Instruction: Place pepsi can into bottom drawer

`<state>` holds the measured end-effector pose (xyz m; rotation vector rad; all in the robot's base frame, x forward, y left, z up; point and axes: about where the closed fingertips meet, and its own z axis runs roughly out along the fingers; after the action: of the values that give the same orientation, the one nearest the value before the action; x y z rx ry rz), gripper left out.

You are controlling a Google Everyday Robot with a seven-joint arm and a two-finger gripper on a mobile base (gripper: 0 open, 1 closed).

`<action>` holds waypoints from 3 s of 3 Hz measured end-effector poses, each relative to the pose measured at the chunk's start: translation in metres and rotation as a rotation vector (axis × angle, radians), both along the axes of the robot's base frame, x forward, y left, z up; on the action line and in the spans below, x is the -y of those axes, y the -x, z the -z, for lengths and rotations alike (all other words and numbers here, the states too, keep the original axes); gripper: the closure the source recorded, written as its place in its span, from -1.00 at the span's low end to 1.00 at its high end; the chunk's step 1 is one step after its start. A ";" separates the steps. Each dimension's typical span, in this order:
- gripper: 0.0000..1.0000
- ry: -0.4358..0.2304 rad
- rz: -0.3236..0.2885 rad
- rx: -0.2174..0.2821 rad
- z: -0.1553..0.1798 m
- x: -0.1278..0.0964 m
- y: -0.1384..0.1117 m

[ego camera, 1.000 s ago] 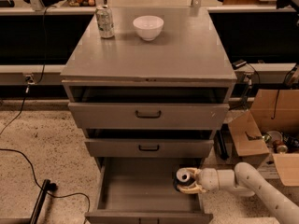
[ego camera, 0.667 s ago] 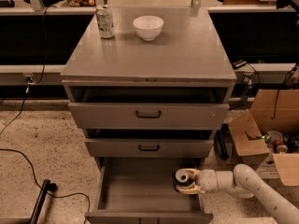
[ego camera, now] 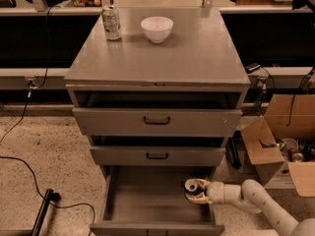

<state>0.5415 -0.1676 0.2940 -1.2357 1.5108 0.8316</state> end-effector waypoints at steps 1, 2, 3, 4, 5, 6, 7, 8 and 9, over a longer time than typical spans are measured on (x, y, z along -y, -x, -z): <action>1.00 -0.012 -0.045 -0.005 0.042 -0.009 -0.014; 1.00 -0.025 -0.100 -0.026 0.059 -0.021 -0.016; 1.00 -0.024 -0.101 -0.022 0.058 -0.020 -0.019; 1.00 -0.010 -0.125 -0.037 0.057 -0.030 -0.012; 1.00 0.016 -0.145 -0.081 0.056 -0.044 0.000; 1.00 0.034 -0.159 -0.126 0.058 -0.060 0.014; 1.00 -0.014 -0.157 -0.157 0.060 -0.068 0.021; 1.00 -0.015 -0.157 -0.158 0.061 -0.068 0.021; 1.00 -0.004 -0.144 -0.155 0.062 -0.067 0.021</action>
Offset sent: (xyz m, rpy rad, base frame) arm 0.0225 0.0250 -0.0786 0.0358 0.0472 0.1576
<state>0.5202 -0.1008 0.2321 -1.3140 1.5555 1.0452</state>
